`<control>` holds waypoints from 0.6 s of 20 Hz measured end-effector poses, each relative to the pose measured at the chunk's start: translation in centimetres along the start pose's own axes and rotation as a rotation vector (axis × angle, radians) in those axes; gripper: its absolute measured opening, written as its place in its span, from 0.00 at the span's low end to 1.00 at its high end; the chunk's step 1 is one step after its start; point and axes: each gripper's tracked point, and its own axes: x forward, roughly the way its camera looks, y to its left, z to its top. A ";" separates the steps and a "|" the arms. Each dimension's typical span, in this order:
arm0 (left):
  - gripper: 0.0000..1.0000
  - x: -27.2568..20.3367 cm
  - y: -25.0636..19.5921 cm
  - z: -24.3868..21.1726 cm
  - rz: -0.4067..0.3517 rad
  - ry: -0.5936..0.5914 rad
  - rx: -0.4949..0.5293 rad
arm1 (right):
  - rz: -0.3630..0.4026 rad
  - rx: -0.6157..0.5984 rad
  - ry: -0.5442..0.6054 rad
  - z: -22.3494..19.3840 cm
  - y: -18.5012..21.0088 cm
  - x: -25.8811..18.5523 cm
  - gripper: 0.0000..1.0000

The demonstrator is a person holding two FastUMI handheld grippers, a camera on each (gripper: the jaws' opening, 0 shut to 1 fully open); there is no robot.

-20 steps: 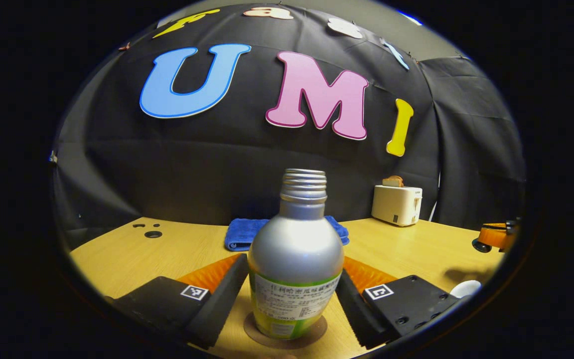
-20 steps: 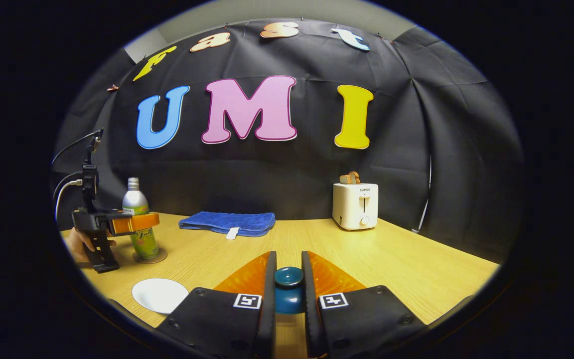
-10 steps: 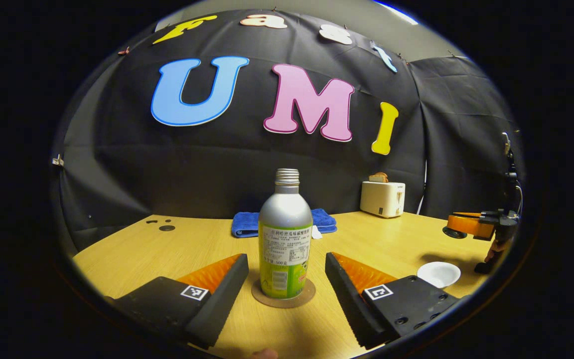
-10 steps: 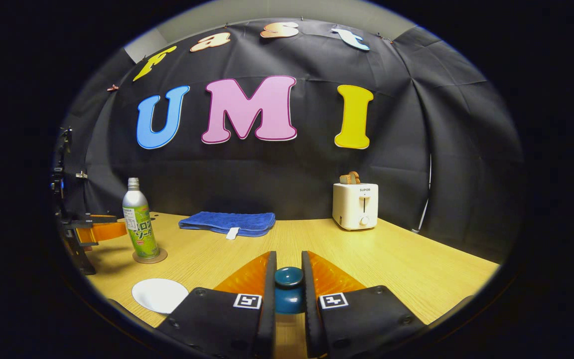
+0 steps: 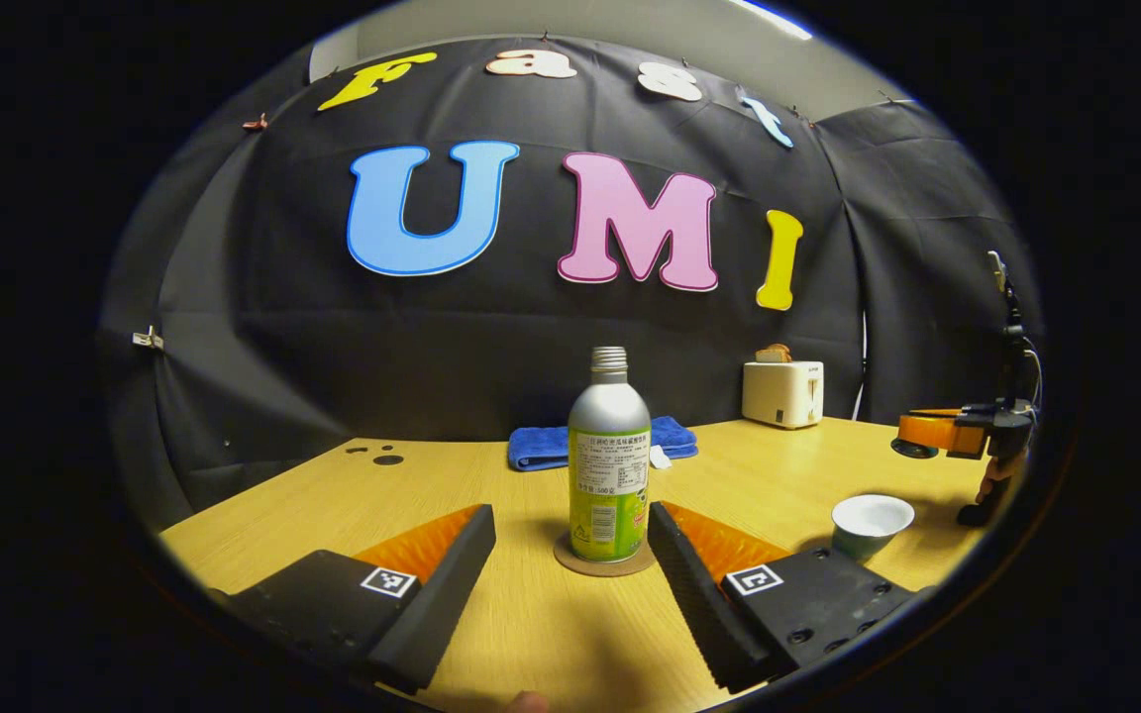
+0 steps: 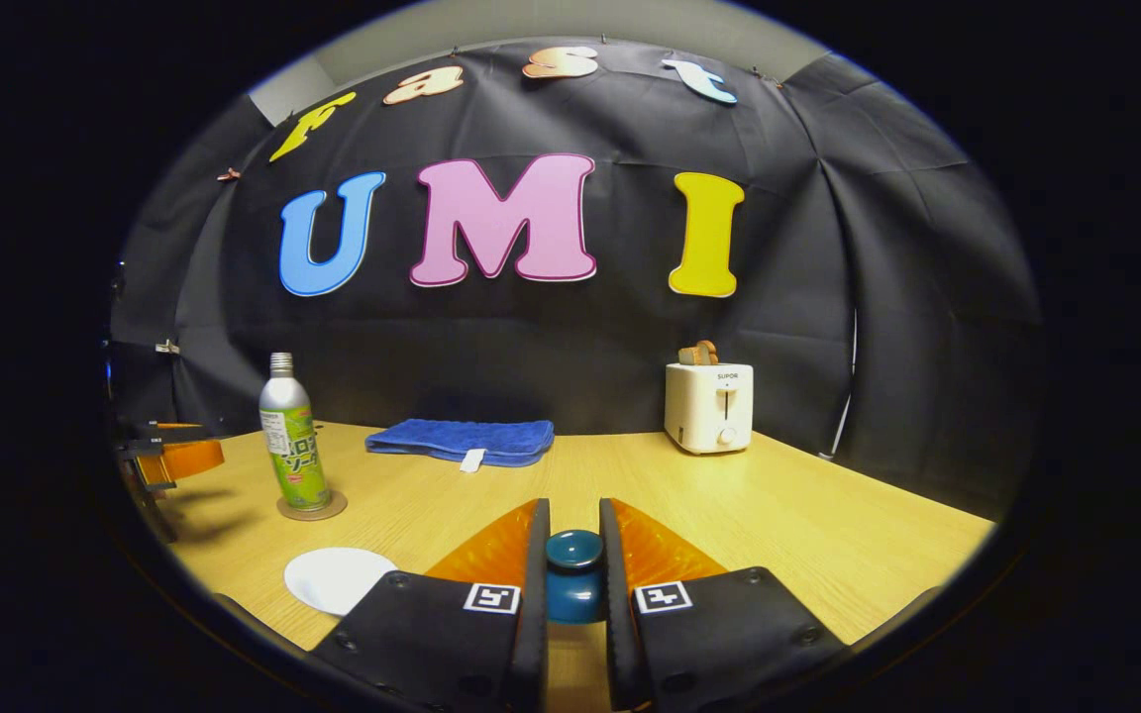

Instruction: Open the teacup lid with one hand, grasp the water bottle and pour water into the teacup with the other hand; after pouring, place the water bottle on the coaster and then close the teacup lid.

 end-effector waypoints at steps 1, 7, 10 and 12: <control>0.98 0.0 0.1 -0.1 0.002 0.000 -0.001 | 0.035 0.001 -0.003 0.1 1.1 -0.3 0.27; 0.98 -0.1 0.1 -0.1 0.004 0.000 -0.001 | 0.207 0.027 0.072 -1.3 8.0 -1.0 0.28; 0.98 -0.3 0.3 -0.1 0.009 0.000 -0.001 | 0.252 -0.001 0.087 -1.5 10.7 -1.0 0.27; 0.98 -0.2 0.3 -0.1 0.014 0.001 -0.001 | 0.281 -0.037 0.089 -1.7 12.1 -1.3 0.27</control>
